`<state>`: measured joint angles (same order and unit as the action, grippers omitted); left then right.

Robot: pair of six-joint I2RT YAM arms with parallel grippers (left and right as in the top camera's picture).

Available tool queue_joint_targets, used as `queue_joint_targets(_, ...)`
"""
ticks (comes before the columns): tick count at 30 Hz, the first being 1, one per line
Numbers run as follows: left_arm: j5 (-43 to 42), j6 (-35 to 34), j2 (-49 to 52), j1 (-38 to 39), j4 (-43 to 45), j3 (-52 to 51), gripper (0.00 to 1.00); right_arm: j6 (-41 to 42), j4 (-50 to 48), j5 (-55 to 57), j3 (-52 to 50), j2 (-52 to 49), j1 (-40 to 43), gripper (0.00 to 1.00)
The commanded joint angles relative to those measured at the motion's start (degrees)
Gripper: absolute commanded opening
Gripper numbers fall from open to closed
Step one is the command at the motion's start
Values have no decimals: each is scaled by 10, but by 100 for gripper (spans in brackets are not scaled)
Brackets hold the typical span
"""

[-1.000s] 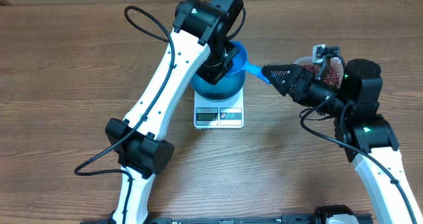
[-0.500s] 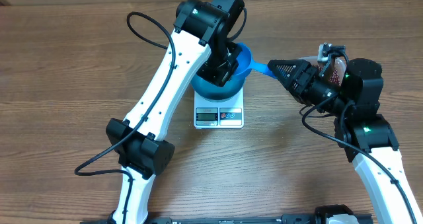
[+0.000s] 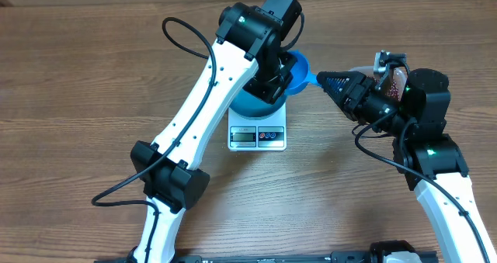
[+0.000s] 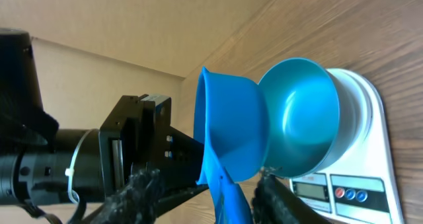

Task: Scoop item into bowl and weigh 150g on scale
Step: 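Close the right gripper on the scoop handle while the left gripper holds it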

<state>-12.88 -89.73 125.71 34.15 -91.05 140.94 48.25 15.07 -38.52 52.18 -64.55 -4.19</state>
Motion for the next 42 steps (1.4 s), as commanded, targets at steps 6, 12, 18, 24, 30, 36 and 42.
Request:
queue_joint_targets(6,-2,-19,2,12,1,13,4,-1,-2,4,15,2,-3,37)
queue_joint_targets(12,-1,-27,2,22,5,13,4,-1,0,4,15,2,-3,33)
queue_joint_targets(18,-1,-27,2,23,6,13,4,-3,5,6,15,2,-3,22)
queue_joint_targets(24,-2,-26,2,23,6,13,4,-3,5,10,15,2,-3,17)
queue_joint_targets(30,-3,-26,2,23,5,13,4,-2,5,14,15,2,-3,15)
queue_joint_targets(36,-3,-26,2,24,3,13,4,-2,4,21,15,2,-3,16)
queue_joint_targets(42,-3,-26,2,30,3,13,4,-2,4,21,15,2,-3,17)
